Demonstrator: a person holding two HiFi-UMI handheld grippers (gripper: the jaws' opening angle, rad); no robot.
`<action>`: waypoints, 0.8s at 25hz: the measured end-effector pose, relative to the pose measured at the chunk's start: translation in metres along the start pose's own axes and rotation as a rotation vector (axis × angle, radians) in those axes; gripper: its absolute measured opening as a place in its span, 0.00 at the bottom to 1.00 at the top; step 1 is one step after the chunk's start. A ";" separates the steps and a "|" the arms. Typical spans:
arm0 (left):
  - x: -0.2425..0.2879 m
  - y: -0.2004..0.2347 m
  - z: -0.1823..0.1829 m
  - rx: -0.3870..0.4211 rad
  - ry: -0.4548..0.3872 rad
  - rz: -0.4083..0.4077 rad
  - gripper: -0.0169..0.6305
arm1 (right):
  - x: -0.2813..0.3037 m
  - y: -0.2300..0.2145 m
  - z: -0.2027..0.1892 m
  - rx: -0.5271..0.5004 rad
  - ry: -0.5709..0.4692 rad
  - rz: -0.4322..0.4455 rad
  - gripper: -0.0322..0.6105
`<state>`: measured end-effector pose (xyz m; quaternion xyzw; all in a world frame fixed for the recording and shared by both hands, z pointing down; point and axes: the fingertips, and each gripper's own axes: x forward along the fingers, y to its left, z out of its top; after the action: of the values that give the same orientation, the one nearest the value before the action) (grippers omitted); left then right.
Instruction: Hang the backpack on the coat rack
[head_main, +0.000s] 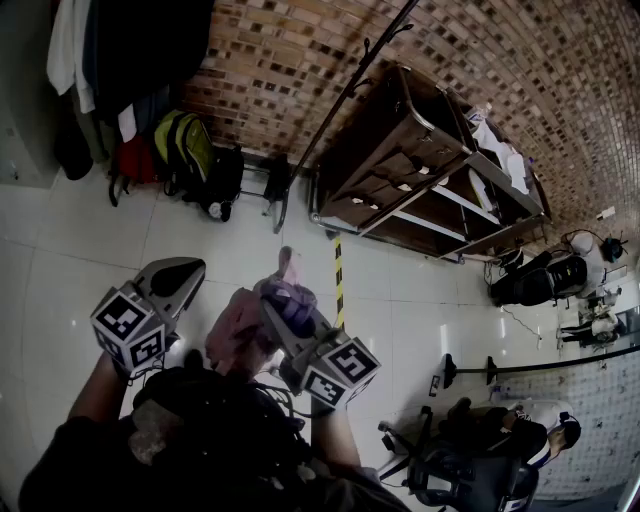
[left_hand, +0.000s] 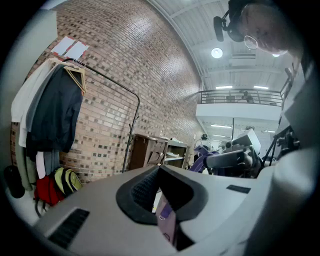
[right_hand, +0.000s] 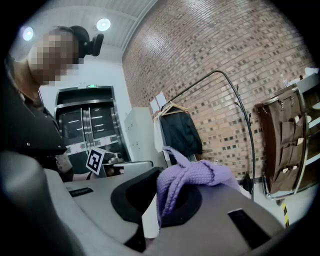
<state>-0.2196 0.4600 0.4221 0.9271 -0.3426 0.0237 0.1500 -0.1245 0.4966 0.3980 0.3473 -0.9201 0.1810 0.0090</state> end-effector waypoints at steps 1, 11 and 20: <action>-0.002 0.003 0.004 0.010 -0.001 -0.002 0.05 | 0.001 -0.002 0.004 -0.001 -0.006 -0.009 0.05; -0.002 0.039 0.018 0.027 -0.004 -0.017 0.05 | 0.037 -0.017 0.029 -0.076 -0.022 -0.039 0.05; 0.031 0.086 0.005 -0.007 0.052 0.030 0.05 | 0.065 -0.073 0.039 -0.041 -0.041 -0.041 0.05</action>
<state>-0.2514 0.3777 0.4443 0.9204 -0.3526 0.0488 0.1620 -0.1226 0.3913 0.3945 0.3694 -0.9163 0.1546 0.0011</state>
